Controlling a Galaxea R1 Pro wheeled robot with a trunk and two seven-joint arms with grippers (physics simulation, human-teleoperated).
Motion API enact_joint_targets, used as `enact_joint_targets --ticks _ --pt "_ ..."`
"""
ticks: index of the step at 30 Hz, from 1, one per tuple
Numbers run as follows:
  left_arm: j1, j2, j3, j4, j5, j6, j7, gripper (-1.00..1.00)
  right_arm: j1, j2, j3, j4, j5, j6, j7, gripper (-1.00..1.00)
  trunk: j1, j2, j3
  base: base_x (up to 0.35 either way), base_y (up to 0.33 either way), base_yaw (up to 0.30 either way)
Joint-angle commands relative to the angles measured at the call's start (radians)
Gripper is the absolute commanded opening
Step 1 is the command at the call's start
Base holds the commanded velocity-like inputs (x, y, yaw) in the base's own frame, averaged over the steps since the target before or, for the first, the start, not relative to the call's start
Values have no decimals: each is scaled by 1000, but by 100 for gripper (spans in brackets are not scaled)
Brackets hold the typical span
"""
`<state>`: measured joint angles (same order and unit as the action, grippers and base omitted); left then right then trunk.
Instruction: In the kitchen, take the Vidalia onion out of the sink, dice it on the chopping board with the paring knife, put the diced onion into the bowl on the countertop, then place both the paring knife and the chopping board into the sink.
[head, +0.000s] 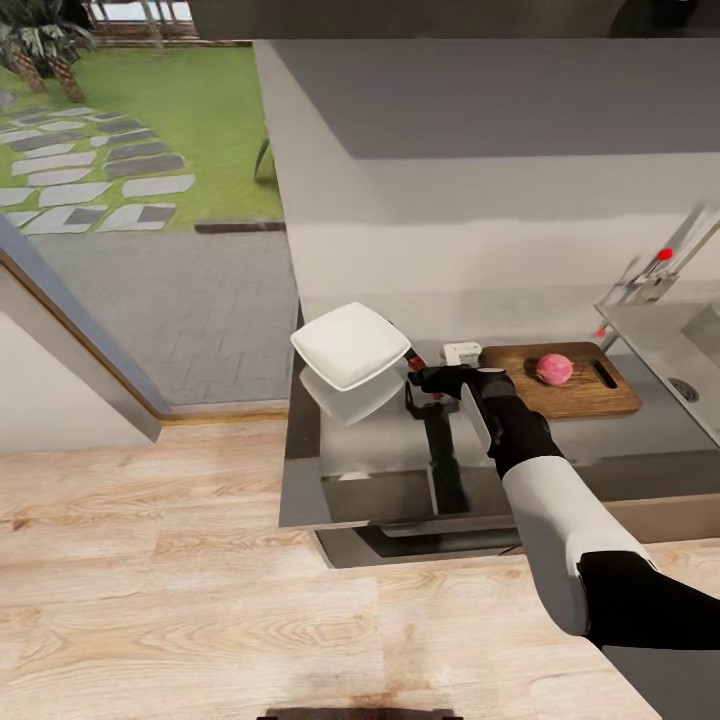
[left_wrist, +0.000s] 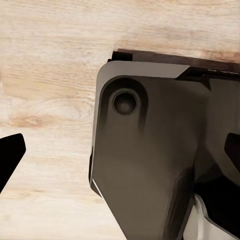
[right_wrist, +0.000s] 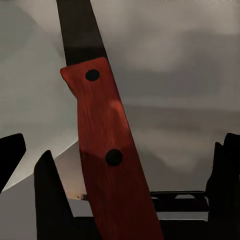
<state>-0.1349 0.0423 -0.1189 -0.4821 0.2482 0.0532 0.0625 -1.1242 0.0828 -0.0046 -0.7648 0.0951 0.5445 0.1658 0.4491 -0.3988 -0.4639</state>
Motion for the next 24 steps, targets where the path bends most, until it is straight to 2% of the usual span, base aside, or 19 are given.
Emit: enact_joint_targets --ticks 1,2,3,24 --pt "0 1 -8 -3 10 5 7 100 0 0 -1 25 5 7 6 100 1 -1 -2 0 0 0" --pt "0 1 -8 -2 10 5 7 100 0 0 -1 25 5 7 7 100 1 -1 -2 0 0 0" --pt "0 1 -8 -2 10 5 7 100 0 0 -1 25 5 6 7 -100 1 -1 -2 0 0 0" --pt "0 1 -8 4 10 5 7 100 0 0 -3 25 6 3 5 -100 1 -1 0 0 0 0"
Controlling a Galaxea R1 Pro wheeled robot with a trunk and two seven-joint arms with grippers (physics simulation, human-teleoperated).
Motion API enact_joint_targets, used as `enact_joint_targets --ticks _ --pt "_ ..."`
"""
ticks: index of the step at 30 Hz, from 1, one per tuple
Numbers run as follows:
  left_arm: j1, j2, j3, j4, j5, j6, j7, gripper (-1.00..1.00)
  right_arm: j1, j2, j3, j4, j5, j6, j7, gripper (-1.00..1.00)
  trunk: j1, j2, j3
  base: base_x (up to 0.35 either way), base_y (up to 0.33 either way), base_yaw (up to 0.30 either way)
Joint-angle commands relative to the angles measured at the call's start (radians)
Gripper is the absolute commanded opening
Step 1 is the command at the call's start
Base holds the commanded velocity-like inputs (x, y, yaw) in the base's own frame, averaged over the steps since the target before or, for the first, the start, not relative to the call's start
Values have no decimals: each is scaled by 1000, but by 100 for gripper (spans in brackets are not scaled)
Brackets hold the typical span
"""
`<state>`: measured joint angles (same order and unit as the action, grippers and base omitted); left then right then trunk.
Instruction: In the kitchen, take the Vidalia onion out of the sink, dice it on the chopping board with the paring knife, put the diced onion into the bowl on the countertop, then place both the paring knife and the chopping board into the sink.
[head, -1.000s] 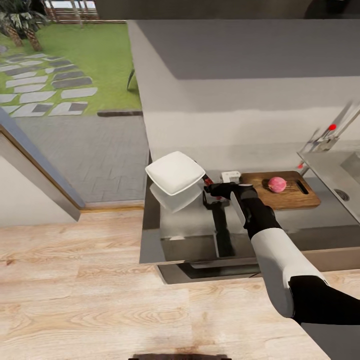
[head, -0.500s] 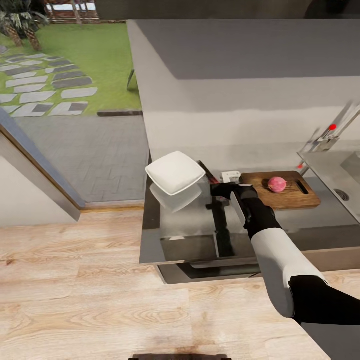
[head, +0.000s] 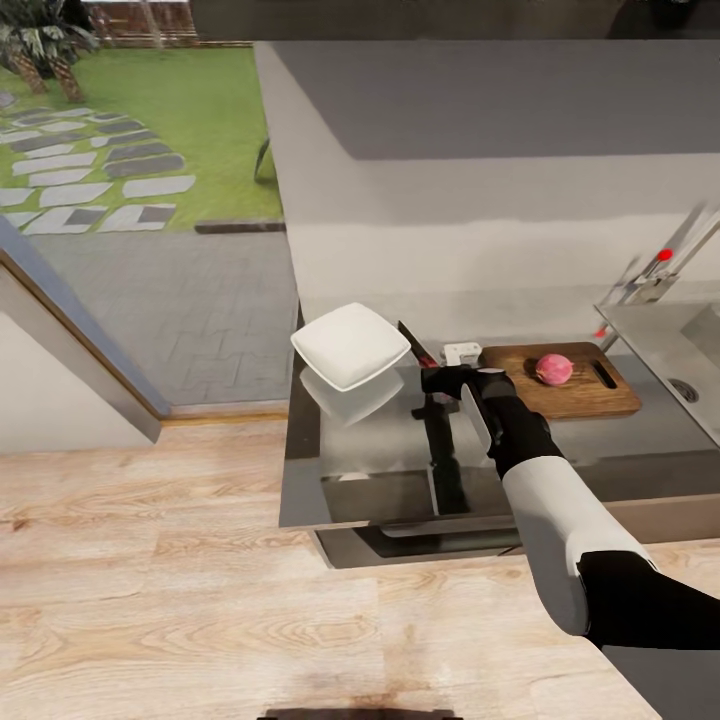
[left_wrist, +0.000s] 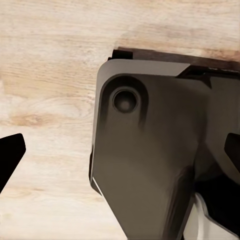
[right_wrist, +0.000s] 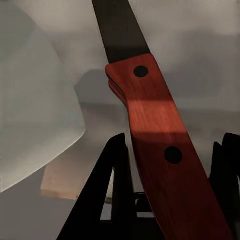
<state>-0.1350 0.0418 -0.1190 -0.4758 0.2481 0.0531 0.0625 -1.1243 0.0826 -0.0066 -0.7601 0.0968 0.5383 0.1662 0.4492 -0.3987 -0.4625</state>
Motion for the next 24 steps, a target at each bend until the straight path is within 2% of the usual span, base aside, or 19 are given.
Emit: enact_joint_targets --ticks 1,24 --pt "0 2 -8 0 10 5 7 100 0 0 -1 21 4 9 5 -100 1 -1 -1 0 0 0" --pt "0 1 -8 5 10 5 7 100 0 0 -1 21 5 8 4 -100 1 -1 34 0 0 0"
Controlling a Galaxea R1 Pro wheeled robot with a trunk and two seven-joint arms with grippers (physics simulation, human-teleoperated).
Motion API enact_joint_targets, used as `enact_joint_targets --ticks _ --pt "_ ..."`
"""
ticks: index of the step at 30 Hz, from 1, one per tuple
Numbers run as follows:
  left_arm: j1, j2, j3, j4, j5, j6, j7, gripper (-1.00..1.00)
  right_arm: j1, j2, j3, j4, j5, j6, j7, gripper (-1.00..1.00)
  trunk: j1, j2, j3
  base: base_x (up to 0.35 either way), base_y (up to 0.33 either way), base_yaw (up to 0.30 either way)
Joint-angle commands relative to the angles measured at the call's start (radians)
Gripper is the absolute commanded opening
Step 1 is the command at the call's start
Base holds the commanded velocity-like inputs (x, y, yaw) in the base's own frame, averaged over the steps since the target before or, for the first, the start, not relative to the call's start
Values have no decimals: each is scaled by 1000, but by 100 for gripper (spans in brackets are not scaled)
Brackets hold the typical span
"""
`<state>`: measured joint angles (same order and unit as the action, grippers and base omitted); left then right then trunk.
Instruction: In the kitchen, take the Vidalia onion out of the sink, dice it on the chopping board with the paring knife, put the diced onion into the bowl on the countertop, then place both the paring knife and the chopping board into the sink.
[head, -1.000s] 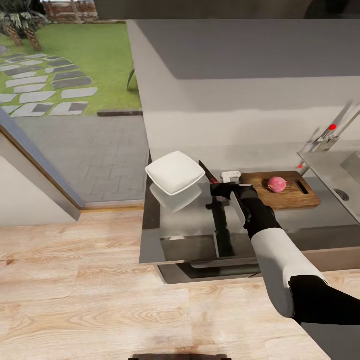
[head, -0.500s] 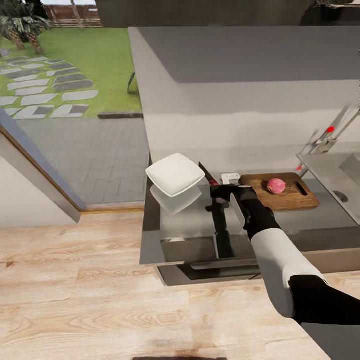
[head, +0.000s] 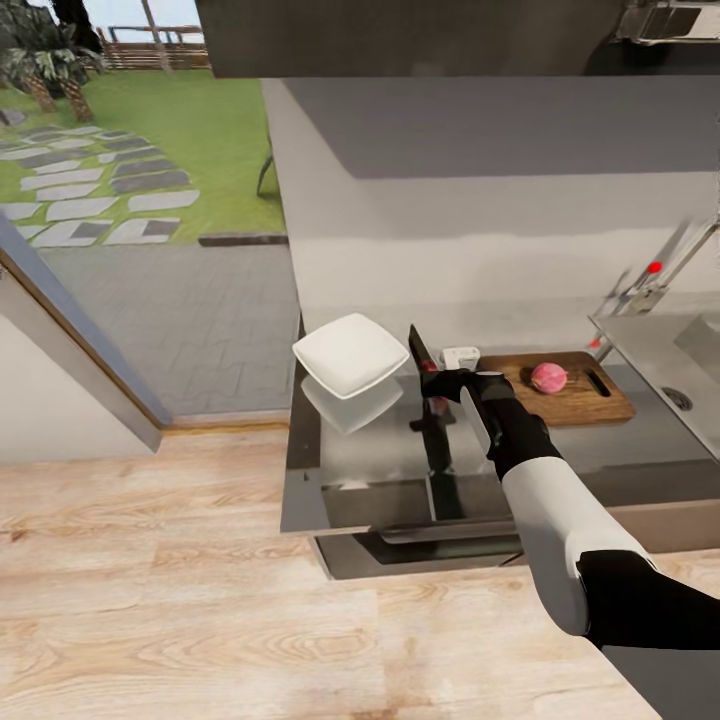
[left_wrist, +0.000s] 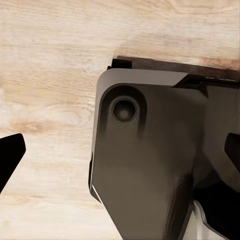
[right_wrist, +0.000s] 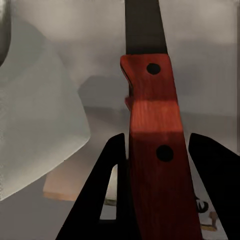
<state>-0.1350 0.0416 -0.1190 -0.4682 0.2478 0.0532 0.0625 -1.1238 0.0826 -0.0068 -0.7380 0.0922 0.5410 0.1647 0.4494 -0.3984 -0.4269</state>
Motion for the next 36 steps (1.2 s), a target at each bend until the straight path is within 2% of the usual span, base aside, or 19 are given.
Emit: enact_joint_targets --ticks 1,36 --pt "0 1 -8 -3 10 5 7 100 -1 0 -1 -1 9 5 6 -100 1 -2 0 0 0 0" --pt "0 1 -9 3 11 5 7 100 -1 0 -2 -3 11 5 4 -100 1 -2 55 0 0 0"
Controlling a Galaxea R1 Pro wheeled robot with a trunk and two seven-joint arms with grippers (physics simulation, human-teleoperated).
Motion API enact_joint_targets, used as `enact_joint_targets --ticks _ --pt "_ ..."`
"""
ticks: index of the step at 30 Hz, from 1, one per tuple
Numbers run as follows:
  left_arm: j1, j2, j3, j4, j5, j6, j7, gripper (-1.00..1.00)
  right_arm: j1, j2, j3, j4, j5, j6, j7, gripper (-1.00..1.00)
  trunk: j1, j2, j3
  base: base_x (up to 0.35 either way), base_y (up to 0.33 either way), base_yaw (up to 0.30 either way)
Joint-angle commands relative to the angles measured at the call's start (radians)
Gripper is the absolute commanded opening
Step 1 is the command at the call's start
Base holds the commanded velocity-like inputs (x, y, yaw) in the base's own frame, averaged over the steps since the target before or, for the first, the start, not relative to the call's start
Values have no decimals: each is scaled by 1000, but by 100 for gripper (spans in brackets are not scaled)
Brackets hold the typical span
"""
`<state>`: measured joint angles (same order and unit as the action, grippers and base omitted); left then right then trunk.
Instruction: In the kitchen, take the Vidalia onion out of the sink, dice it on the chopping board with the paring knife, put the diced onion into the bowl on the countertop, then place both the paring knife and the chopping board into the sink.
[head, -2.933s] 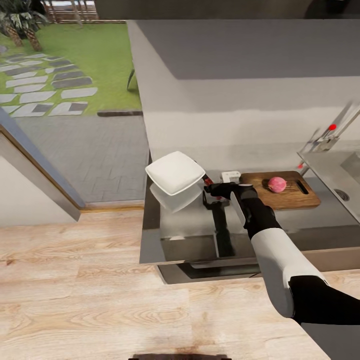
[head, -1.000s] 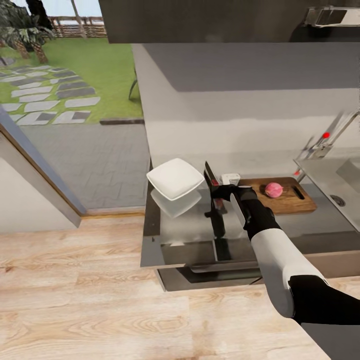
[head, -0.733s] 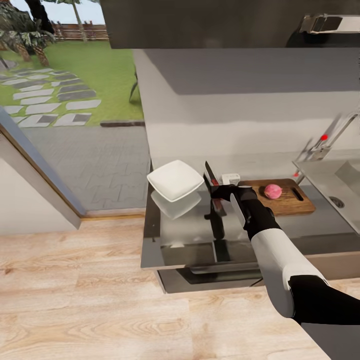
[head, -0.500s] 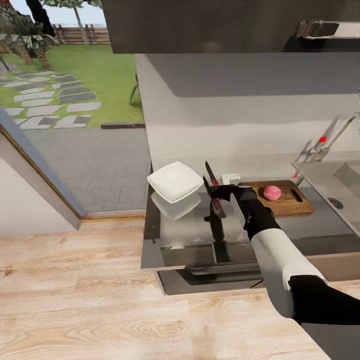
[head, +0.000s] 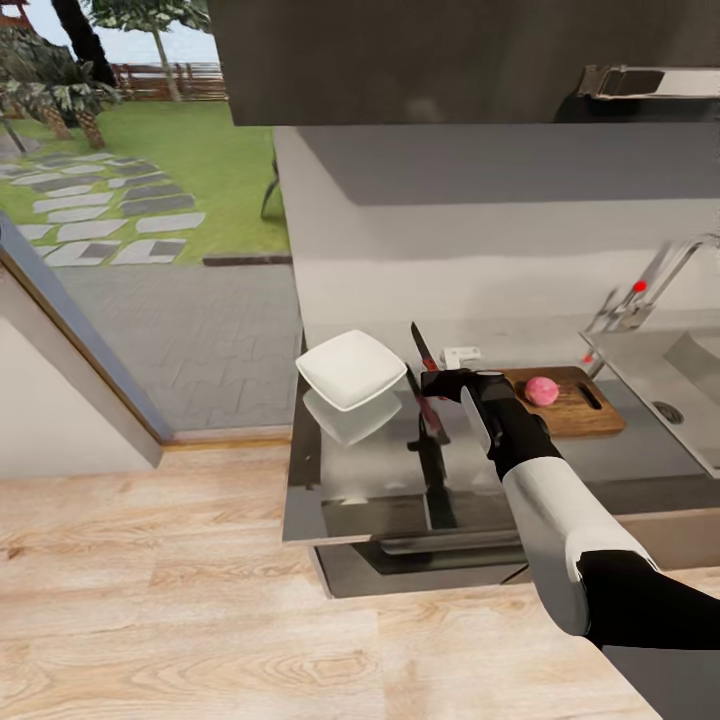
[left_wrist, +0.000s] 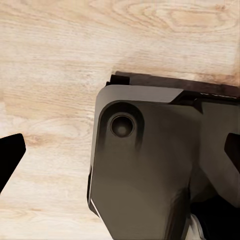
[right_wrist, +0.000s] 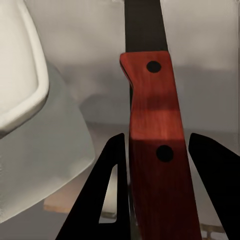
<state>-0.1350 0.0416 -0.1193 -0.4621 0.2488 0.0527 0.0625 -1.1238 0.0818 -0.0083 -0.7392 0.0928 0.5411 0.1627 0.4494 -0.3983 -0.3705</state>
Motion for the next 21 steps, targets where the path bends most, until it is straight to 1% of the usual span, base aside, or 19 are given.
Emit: enact_joint_targets --ticks 1,6,13,21 --pt "0 1 -9 -3 10 5 7 100 -1 1 -1 -2 10 5 6 -100 1 -2 0 0 0 0" --pt "0 1 -9 -3 10 4 7 100 -1 1 -1 -1 10 5 6 -100 1 -2 8 -74 0 0" --pt "0 1 -10 -2 10 4 7 100 -1 1 -1 -1 10 5 6 -100 1 -2 19 -197 0 0" --pt "0 1 -10 -1 10 4 7 100 -1 1 -1 -1 10 5 6 -100 1 -2 31 -35 0 0"
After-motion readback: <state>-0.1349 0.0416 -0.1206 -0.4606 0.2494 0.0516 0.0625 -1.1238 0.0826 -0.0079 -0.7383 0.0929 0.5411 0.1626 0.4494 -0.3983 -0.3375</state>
